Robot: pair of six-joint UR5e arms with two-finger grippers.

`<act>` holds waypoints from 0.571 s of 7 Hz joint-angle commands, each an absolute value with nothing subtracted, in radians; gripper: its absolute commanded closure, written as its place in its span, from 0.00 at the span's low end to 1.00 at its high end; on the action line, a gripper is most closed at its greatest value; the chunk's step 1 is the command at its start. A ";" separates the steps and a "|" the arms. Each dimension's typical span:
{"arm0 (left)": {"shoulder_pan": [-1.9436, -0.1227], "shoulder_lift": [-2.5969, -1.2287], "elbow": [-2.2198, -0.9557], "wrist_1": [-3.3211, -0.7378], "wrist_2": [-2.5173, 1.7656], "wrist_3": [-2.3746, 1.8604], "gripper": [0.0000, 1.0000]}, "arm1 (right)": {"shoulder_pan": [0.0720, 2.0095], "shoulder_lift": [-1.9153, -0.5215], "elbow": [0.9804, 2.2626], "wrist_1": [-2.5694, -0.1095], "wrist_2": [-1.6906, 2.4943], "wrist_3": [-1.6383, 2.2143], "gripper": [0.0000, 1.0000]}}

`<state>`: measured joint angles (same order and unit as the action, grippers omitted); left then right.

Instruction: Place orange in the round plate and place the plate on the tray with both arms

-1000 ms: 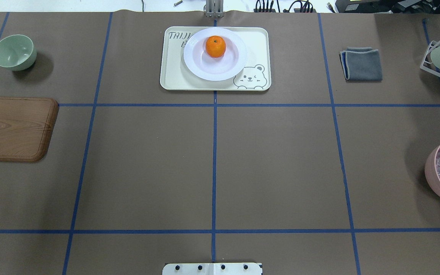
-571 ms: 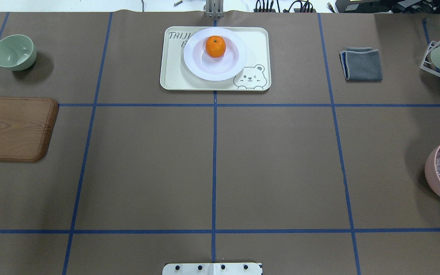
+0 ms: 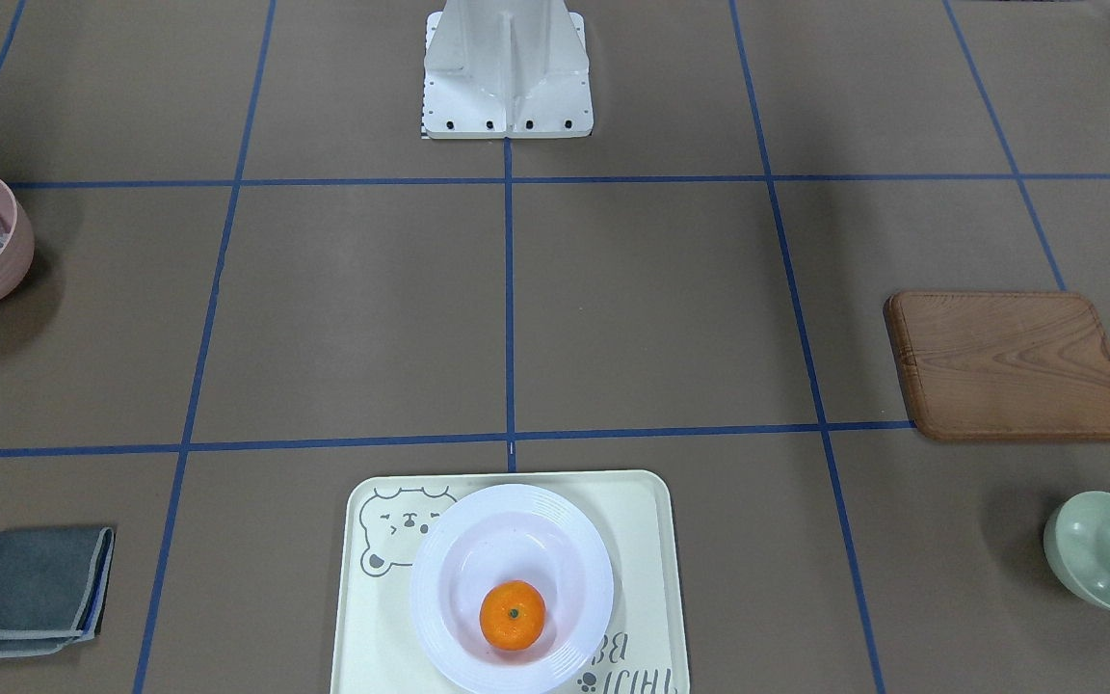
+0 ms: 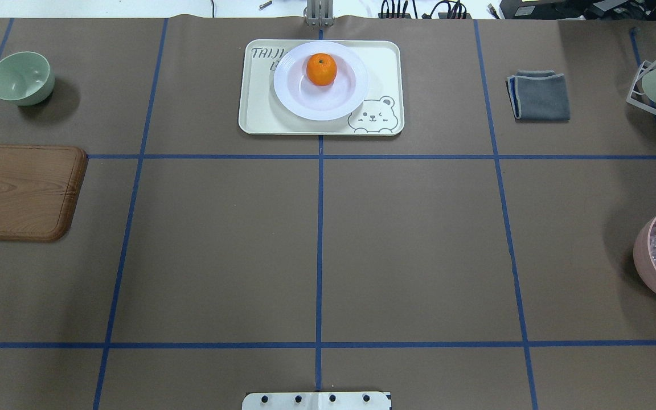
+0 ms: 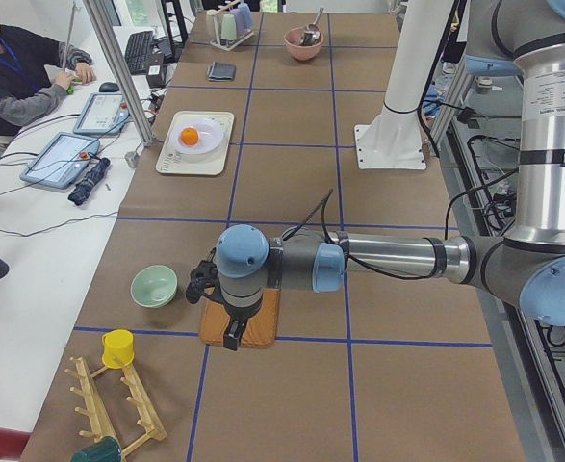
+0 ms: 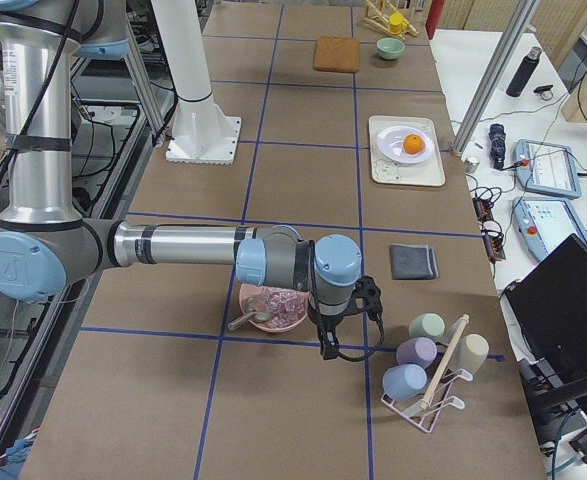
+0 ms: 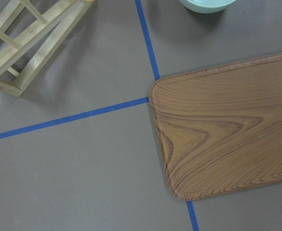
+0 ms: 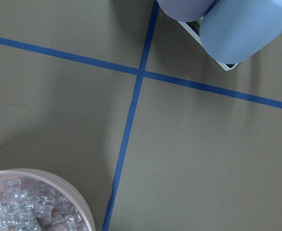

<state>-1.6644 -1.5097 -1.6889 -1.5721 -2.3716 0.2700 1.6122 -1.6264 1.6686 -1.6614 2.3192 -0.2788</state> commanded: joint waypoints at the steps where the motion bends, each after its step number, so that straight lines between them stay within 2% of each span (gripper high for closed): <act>1: -1.664 -1.511 -1.687 -1.572 -2.372 0.270 0.01 | 1.612 -1.629 1.681 -1.661 2.319 -0.278 0.00; 4: -1.664 -1.511 -1.684 -1.572 -2.373 0.270 0.01 | 1.612 -1.629 1.683 -1.661 2.327 -0.276 0.00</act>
